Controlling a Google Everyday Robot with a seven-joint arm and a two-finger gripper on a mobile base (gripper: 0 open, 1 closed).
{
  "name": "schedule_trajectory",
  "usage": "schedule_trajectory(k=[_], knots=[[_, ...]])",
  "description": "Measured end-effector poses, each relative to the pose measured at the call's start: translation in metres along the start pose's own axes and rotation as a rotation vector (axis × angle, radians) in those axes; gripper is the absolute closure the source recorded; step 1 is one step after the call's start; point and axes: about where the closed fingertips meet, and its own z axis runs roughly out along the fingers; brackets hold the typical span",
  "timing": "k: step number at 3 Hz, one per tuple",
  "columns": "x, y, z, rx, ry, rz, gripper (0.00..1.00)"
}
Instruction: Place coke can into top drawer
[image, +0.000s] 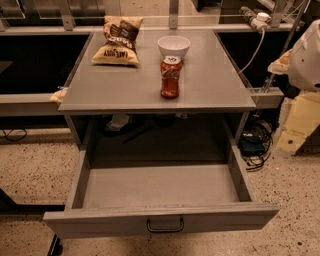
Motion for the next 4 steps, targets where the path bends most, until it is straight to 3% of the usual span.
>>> schedule_trajectory(k=[1, 2, 4], knots=[[-0.003, -0.005, 0.003, 0.011, -0.012, -0.002, 0.00], [-0.021, -0.030, 0.021, 0.034, -0.057, -0.038, 0.00], [-0.082, -0.105, 0.057, 0.085, -0.203, -0.112, 0.00]])
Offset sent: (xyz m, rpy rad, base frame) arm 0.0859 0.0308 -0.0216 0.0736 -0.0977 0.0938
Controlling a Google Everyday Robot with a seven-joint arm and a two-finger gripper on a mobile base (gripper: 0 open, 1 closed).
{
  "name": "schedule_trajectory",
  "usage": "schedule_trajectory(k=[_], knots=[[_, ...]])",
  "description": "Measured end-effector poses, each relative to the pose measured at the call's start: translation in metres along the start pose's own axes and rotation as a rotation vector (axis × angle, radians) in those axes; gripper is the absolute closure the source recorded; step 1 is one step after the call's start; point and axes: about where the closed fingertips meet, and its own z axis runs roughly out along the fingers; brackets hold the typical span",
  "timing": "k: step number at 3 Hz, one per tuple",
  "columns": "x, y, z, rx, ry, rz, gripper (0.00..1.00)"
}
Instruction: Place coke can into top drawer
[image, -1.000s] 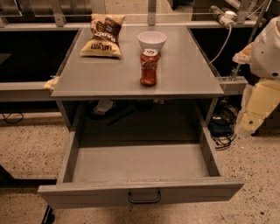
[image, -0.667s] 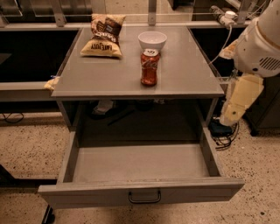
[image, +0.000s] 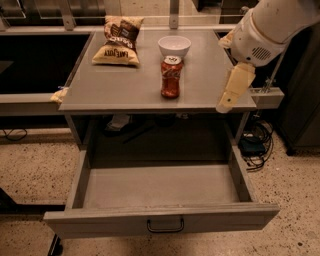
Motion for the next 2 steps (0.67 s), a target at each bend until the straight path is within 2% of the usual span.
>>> schedule_trajectory(k=[1, 2], knots=[[-0.013, -0.036, 0.026, 0.007, -0.055, -0.001, 0.00], [-0.023, -0.061, 0.047, 0.002, -0.099, 0.007, 0.00]])
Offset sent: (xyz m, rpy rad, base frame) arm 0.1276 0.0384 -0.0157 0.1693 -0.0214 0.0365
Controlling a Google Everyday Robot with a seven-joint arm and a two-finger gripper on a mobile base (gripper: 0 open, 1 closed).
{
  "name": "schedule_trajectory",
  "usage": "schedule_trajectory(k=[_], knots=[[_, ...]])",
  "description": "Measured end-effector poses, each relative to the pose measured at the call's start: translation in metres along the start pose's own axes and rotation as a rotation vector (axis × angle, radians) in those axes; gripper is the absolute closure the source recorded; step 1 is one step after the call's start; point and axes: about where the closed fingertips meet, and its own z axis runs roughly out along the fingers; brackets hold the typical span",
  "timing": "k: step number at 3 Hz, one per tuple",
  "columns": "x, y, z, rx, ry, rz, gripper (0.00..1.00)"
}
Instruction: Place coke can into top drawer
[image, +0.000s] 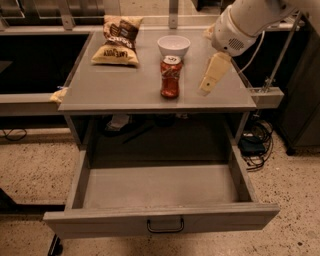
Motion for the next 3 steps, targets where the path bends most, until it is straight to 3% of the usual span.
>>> schedule_trajectory(k=[1, 3], knots=[[-0.005, -0.023, 0.031, -0.027, -0.041, 0.029, 0.00], [-0.009, -0.047, 0.083, -0.101, -0.094, 0.089, 0.00]])
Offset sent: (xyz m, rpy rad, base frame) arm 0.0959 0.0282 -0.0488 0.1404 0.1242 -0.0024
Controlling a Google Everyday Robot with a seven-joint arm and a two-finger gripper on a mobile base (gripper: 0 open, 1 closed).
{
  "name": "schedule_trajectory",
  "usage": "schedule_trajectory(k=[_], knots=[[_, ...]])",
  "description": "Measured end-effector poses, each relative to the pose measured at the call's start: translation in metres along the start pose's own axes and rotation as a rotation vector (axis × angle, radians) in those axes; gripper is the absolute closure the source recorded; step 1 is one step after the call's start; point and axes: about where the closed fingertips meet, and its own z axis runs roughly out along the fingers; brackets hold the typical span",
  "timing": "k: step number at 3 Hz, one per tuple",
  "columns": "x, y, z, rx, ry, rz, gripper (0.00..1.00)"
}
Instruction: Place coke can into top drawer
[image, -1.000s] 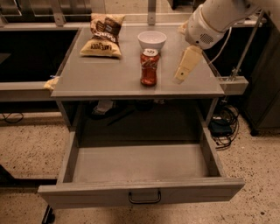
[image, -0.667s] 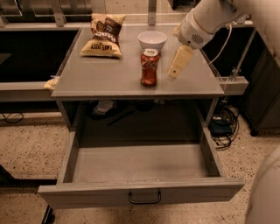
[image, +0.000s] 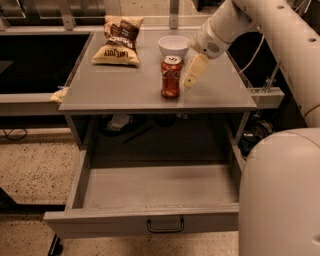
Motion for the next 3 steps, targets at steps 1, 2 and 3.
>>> schedule_trajectory(k=[1, 2, 3], knots=[[-0.010, -0.005, 0.019, -0.036, -0.028, 0.010, 0.00], [-0.021, -0.004, 0.036, -0.075, -0.047, 0.007, 0.00], [-0.035, 0.001, 0.049, -0.114, -0.069, -0.006, 0.00]])
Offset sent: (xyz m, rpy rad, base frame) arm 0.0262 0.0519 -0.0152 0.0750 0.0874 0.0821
